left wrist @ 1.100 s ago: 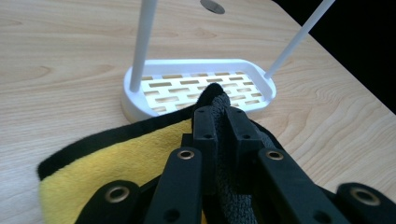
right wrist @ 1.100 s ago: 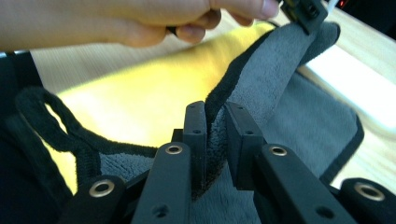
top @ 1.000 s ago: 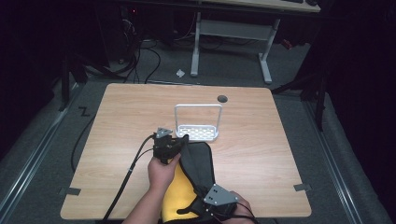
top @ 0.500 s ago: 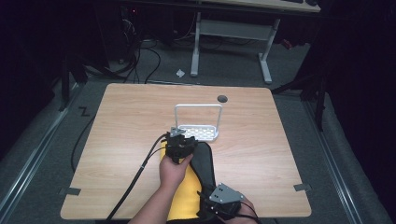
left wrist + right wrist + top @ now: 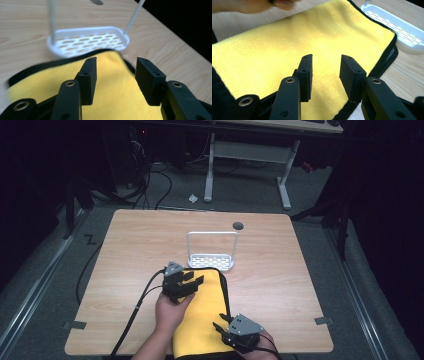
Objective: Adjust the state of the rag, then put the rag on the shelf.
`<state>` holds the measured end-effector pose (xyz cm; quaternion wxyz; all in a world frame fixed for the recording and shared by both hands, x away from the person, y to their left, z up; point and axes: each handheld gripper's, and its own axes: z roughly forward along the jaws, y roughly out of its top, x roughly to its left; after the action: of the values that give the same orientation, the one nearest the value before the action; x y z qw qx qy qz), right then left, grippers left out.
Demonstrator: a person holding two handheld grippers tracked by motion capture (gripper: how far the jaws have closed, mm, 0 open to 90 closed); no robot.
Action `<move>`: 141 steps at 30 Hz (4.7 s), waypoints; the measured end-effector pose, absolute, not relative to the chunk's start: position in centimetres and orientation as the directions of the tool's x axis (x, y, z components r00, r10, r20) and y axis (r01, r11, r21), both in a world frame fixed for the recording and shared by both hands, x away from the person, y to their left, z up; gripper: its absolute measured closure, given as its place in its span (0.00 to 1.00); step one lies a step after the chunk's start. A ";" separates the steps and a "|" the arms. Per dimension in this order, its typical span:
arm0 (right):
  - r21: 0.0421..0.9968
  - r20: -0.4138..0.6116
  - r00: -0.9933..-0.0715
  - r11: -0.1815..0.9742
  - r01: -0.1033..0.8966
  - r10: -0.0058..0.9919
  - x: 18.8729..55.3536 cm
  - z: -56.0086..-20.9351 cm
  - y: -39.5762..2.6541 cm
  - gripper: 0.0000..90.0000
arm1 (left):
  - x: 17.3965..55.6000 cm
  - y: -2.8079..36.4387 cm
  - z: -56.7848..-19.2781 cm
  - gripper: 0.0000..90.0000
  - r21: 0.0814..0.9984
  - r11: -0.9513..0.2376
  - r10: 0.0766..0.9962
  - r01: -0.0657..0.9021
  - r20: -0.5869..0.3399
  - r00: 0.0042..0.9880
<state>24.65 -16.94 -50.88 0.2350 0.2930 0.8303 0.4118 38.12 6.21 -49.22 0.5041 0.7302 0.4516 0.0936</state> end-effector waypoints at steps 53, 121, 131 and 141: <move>0.753 -0.075 -0.614 0.448 0.482 0.786 29.8 -53.2 -21.1 0.79 | 30.9 8.6 -53.3 0.80 0.748 -0.368 0.668 0.552 -0.200 0.717; 0.729 0.058 -0.499 0.305 0.613 0.865 36.3 -53.1 -19.9 0.73 | 37.9 8.2 -54.0 0.85 0.750 -0.202 0.758 0.629 -0.287 0.586; 0.739 0.042 -0.526 0.328 0.588 0.849 35.8 -53.1 -19.4 0.88 | 37.6 8.2 -53.9 0.83 0.756 -0.202 0.765 0.623 -0.275 0.583; 0.808 -0.022 -0.538 0.332 0.486 0.842 34.3 -51.4 -19.3 0.89 | 37.0 8.6 -53.1 0.92 0.793 -0.165 0.742 0.586 -0.291 0.603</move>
<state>34.31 -19.31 -51.35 0.2266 0.4237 0.7841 0.3929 36.96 8.60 -53.05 0.4753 0.7588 0.4376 0.0823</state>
